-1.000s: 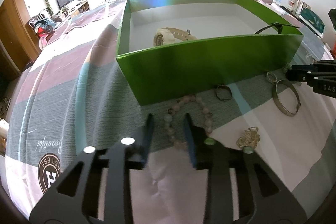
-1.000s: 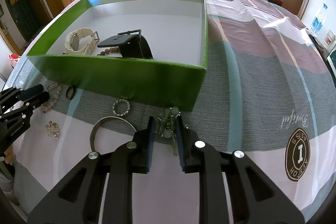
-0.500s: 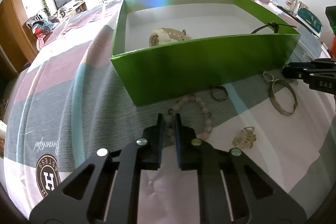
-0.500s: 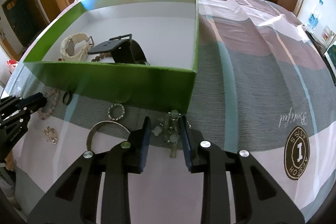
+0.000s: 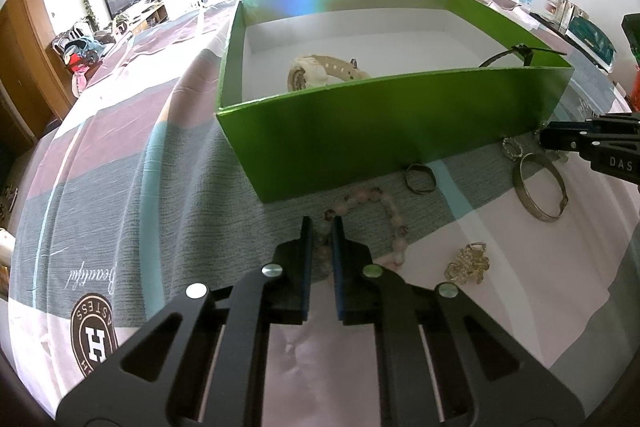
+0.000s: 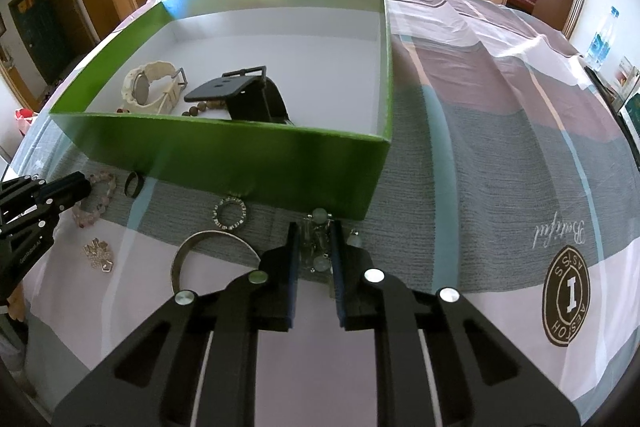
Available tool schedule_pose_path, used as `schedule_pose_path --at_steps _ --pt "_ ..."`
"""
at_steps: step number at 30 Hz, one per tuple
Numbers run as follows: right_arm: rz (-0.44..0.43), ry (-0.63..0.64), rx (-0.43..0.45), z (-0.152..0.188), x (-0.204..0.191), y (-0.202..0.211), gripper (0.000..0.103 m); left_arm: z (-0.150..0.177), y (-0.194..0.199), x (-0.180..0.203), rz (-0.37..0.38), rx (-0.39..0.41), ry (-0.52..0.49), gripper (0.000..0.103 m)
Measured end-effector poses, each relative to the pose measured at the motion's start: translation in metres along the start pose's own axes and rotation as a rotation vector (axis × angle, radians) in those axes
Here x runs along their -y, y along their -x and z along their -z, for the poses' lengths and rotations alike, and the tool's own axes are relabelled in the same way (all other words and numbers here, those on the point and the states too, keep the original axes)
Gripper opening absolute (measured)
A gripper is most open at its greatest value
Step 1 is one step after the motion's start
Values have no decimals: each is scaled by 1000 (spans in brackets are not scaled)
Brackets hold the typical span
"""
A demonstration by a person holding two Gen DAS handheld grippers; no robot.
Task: Organize jewelry
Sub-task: 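Carry the pink bracelet and silver pendant into the green box and open both grippers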
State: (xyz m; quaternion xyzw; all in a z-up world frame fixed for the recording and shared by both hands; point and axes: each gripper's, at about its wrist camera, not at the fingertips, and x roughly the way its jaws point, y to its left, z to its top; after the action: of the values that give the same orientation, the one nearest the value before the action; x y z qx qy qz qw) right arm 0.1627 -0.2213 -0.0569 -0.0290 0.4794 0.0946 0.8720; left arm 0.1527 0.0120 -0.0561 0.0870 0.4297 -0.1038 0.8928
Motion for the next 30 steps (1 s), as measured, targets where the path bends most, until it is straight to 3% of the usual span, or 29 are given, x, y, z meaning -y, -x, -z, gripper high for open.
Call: schedule_pose_path --at_steps 30 --pt "-4 4 19 0 -2 6 16 -2 16 -3 -12 64 12 8"
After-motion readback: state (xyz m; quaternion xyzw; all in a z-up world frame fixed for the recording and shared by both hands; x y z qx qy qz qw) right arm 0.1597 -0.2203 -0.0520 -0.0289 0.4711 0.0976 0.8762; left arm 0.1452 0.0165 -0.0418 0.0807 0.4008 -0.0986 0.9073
